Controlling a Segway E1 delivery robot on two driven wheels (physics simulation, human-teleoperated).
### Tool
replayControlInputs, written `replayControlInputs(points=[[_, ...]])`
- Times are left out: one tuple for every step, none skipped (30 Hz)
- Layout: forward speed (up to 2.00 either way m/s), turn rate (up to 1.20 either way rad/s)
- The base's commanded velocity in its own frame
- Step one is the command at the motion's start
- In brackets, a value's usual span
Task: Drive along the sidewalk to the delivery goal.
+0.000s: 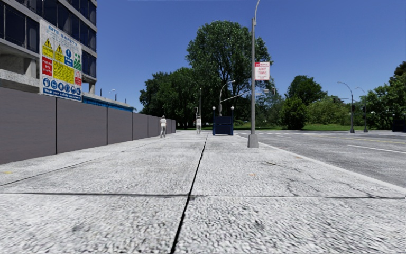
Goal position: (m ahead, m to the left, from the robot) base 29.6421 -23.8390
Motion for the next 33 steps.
replayControlInputs(points=[[2.0,0.0],[2.0,0.0],[2.0,0.0],[2.0,0.0],[2.0,0.0],[2.0,0.0],[2.0,0.0],[2.0,0.0],[2.0,0.0],[2.0,0.0],[2.0,0.0],[2.0,0.0],[2.0,0.0],[2.0,0.0],[2.0,0.0],[2.0,0.0],[2.0,0.0],[2.0,0.0],[2.0,0.0],[2.0,0.0],[2.0,0.0],[2.0,0.0],[2.0,0.0],[2.0,0.0],[2.0,0.0],[2.0,0.0],[2.0,0.0],[2.0,0.0],[2.0,0.0],[2.0,0.0],[2.0,0.0],[2.0,0.0],[2.0,0.0]])
